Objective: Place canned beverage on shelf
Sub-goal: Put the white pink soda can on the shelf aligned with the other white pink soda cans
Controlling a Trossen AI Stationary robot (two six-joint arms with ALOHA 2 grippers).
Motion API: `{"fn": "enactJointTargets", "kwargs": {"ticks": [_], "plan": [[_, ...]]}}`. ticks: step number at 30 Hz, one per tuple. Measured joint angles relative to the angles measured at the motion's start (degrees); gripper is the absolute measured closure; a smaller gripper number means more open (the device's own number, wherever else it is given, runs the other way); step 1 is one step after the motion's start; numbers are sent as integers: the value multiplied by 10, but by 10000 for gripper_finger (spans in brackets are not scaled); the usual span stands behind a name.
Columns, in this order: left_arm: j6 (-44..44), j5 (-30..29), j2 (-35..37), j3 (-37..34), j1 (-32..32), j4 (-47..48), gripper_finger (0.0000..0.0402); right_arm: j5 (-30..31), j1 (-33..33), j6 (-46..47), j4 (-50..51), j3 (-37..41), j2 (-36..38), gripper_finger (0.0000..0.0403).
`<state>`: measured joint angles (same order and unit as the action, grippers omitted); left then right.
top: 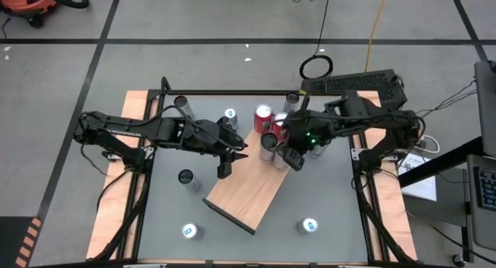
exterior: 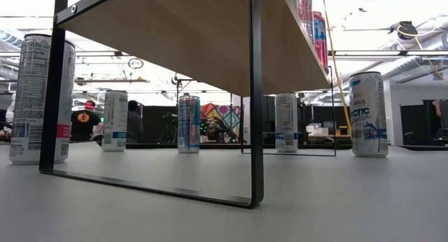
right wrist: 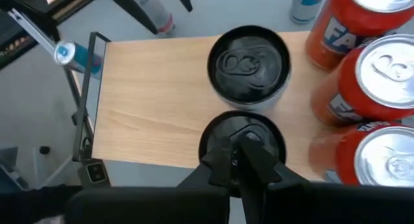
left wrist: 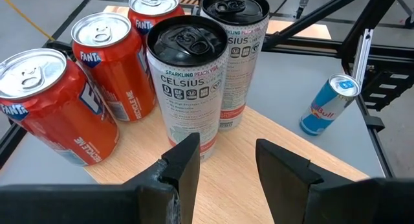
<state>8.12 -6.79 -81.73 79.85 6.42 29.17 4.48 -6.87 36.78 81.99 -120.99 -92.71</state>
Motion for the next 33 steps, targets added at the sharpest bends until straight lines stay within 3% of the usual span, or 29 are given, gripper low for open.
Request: {"fn": "enactJointTargets", "kwargs": {"ticks": [33], "plan": [[5,0,0,0,0,1,249,-1,-4,0,57,0,-16,403]]}}
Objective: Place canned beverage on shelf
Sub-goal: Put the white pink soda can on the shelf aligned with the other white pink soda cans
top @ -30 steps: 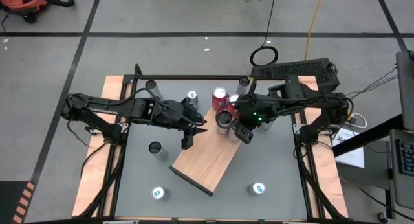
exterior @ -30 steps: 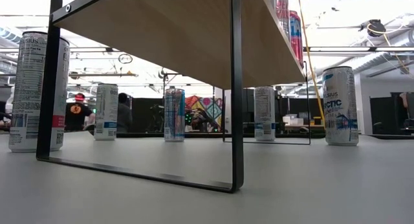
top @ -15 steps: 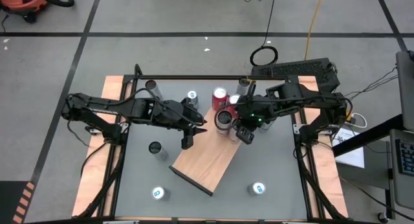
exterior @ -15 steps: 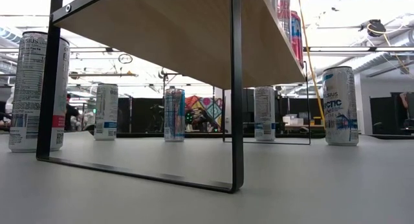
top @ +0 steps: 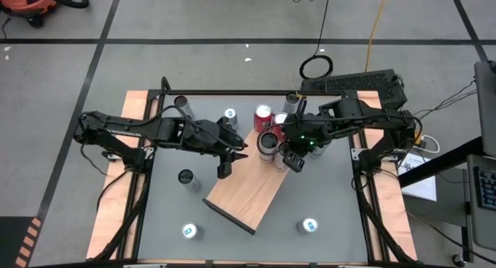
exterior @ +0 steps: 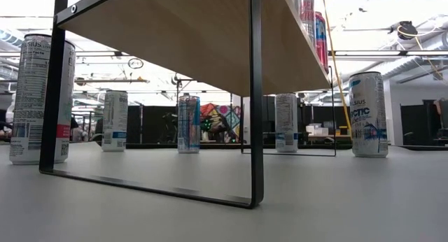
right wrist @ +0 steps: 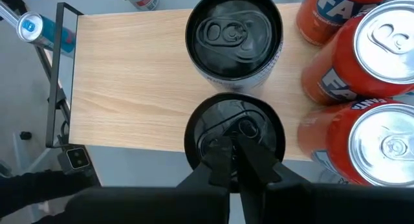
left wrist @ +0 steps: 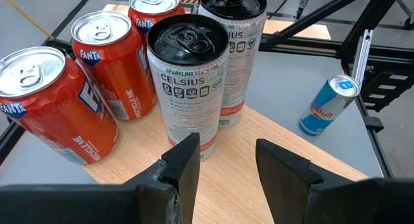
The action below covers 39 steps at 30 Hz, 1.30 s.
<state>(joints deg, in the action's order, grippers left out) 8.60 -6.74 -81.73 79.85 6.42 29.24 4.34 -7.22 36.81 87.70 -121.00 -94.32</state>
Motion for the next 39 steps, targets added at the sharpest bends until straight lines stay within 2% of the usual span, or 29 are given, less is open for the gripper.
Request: {"fn": "enactJointTargets", "kwargs": {"ticks": [14,19,21,25,32,36,39], "plan": [[0,0,0,0,0,0,250,-2,0,1,-30,-2,11,403],[5,0,0,0,0,1,249,-1,1,5,-21,-58,18,403],[41,0,0,0,0,3,249,4,5,1,-20,-85,24,403],[103,-5,0,0,-3,3,250,62,5,-11,-8,-111,46,403],[106,-8,0,0,-3,2,249,176,6,-46,23,-112,95,403],[116,-4,0,0,-3,3,249,209,8,-74,23,-112,117,403],[157,-3,0,0,-3,3,249,226,12,-105,23,-112,132,403]]}}
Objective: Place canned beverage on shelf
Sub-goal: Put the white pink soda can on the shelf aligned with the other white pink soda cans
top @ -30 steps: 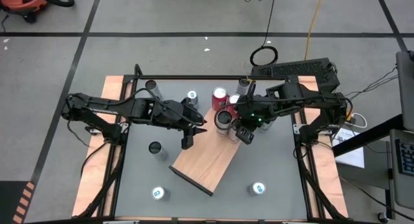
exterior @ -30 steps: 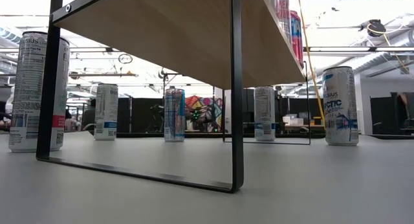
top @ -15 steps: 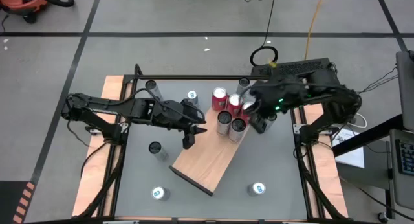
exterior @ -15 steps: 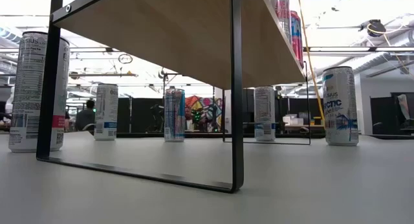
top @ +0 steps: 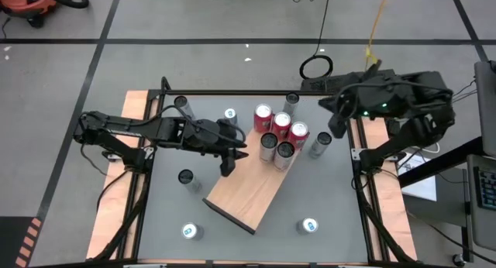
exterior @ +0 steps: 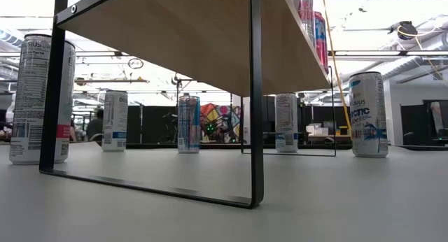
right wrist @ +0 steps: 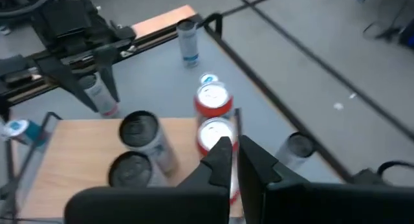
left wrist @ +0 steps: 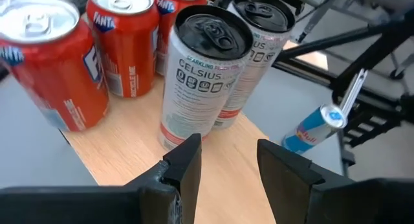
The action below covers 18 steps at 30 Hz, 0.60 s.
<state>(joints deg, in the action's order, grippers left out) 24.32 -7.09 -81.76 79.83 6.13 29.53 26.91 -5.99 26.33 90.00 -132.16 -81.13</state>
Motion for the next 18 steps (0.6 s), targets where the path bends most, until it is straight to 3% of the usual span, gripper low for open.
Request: {"fn": "enactJointTargets", "kwargs": {"ticks": [11,18], "plan": [[122,-7,0,0,0,2,249,-2,20,-136,1,0,29,403],[159,-13,0,0,0,6,249,-35,42,-164,1,0,33,403]]}}
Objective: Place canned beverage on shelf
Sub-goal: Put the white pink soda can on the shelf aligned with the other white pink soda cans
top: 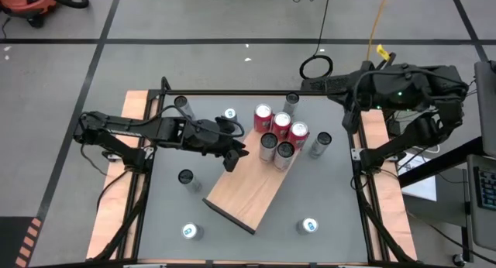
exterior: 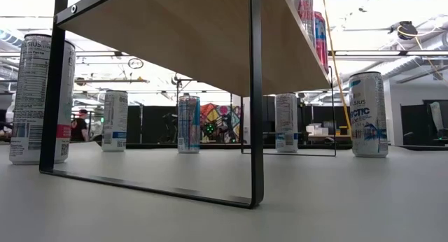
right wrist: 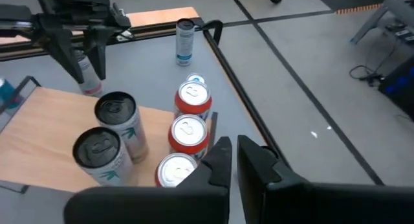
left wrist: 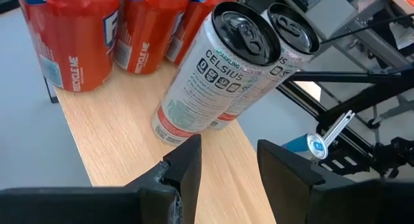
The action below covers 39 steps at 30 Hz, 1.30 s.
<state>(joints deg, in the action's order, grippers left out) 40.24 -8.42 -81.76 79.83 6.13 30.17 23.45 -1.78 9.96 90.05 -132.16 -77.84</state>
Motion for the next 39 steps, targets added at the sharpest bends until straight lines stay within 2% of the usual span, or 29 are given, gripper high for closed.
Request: {"fn": "enactJointTargets", "kwargs": {"ticks": [5,9,16,21,24,28,34,39], "plan": [[7,-2,0,0,-1,3,249,-13,15,-3,0,0,-3,403],[39,7,2,0,-6,44,249,-13,24,-2,0,0,-3,403],[105,14,29,0,-33,204,249,-43,26,22,0,0,-6,403],[154,10,40,0,-69,342,249,-42,26,101,0,0,-8,403],[193,57,40,0,-82,444,241,-42,26,148,0,0,-10,403],[209,135,40,0,-64,515,201,-42,25,189,0,0,-17,403],[285,147,43,0,-4,558,110,-40,24,173,0,0,-30,403],[341,151,42,0,46,559,64,-40,24,150,0,0,-45,403]]}}
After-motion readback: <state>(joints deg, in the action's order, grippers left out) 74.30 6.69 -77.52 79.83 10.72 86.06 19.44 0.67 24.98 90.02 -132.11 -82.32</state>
